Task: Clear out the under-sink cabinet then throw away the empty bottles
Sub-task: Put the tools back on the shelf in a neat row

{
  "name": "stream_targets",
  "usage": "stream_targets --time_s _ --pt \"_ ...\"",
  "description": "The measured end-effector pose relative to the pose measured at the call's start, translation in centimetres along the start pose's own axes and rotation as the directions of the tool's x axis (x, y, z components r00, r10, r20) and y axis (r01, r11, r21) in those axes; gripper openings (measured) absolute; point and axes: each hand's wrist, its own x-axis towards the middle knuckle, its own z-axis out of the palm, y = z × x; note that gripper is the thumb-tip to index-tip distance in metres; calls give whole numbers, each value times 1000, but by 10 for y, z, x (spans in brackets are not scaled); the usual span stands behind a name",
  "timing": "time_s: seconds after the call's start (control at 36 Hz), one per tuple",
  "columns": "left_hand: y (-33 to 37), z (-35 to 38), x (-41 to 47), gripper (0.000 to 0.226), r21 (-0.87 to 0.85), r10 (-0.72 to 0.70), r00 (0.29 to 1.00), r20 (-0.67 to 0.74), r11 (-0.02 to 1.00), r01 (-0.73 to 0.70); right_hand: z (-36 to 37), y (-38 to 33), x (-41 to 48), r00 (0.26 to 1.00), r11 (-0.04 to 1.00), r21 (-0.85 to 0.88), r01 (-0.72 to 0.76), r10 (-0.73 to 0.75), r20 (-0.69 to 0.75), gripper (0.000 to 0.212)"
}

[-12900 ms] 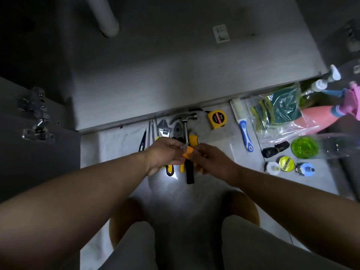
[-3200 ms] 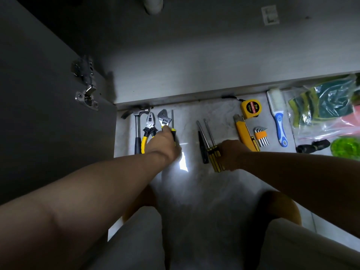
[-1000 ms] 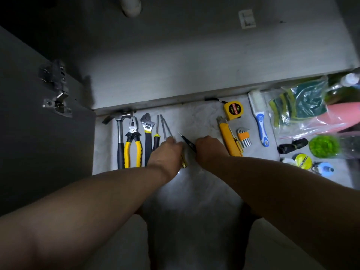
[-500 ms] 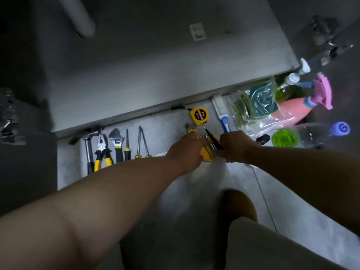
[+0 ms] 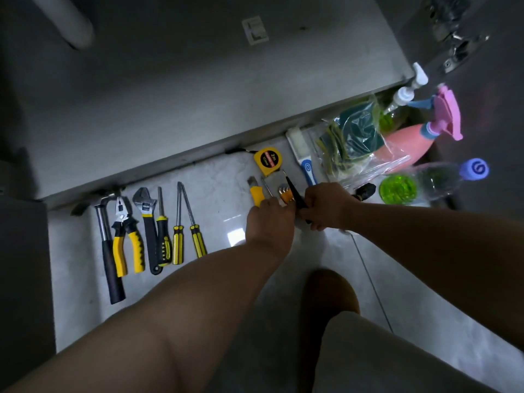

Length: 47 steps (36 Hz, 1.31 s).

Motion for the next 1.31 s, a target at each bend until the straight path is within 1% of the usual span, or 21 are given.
stream_targets --time_s 0.06,0.11,0.17,0.22,0.28,0.39,0.44,0.5,0.56,0.61,0.67,0.75,0.81,0.86,0.92,0.94,1.03,1.08,1.17,1.22,1.31 --pt "0 1 1 43 -31 -18 1000 4 999 18 0 2 0 1000 999 54 -7 7 2 25" --pt "-2 1 1 41 -103 -44 999 14 994 45 -1 5 0 1000 998 66 -8 8 3 22" --pt "-5 1 0 39 -224 -65 998 19 972 67 -1 6 -1 1000 999 53 -11 11 4 22" --pt "-10 3 -4 34 -364 -66 998 13 929 66 -1 4 -1 999 998 62 -31 30 14 24" --pt "-18 3 -9 30 -453 -56 998 5 890 52 1 1 1 998 996 74 -54 52 32 25" --pt "-52 -12 -21 33 -538 -31 999 41 841 48 3 -11 7 995 996 35 -79 76 65 20" --pt "-77 -22 -28 30 -567 -3 998 60 823 36 7 -19 12 994 996 23 -85 84 75 22" --pt "-103 -30 -36 27 -535 30 996 82 844 19 12 -28 16 992 995 5 -95 95 84 26" --pt "-126 -35 -42 29 -476 38 994 106 879 18 18 -33 22 991 994 26 -109 107 77 26" --pt "-144 -36 -48 30 -459 9 993 121 887 48 23 -39 25 991 993 5 -120 120 65 23" --pt "-156 -33 -51 29 -476 -32 992 118 875 85 27 -44 24 989 990 -66 -129 133 62 19" --pt "-165 -25 -54 28 -496 -63 992 109 861 109 30 -53 19 991 966 -224 -129 122 -47 24" --pt "-165 -17 -56 29 -516 -78 990 114 847 126 34 -55 18 987 972 -216 -92 60 -151 16" --pt "-162 -9 -58 29 -561 -85 990 117 816 136 38 -58 17 978 976 -216 -19 -27 -206 18" --pt "-160 -3 -60 31 -567 -91 988 124 811 146 42 -63 15 980 957 -280 81 -127 -150 28" --pt "-159 -1 -61 33 -559 -96 987 132 815 154 45 -67 14 983 951 -294 99 -139 -121 35" --pt "-158 3 -63 43 -556 -114 981 154 811 182 52 -76 12 993 958 -283 51 -78 -86 51" --pt "-158 4 -65 46 -515 -97 983 157 841 166 58 -80 12 996 953 -303 16 -43 -81 51" --pt "-162 4 -72 53 -469 -86 986 145 871 145 65 -85 13 993 944 -329 -15 -26 -119 44" --pt "-166 5 -81 57 -420 -126 988 89 895 152 67 -90 14 992 947 -322 -19 -22 -123 43" --pt "-173 6 -92 55 -310 -201 979 -30 933 182 68 -99 15 995 958 -285 -5 -25 -100 49"
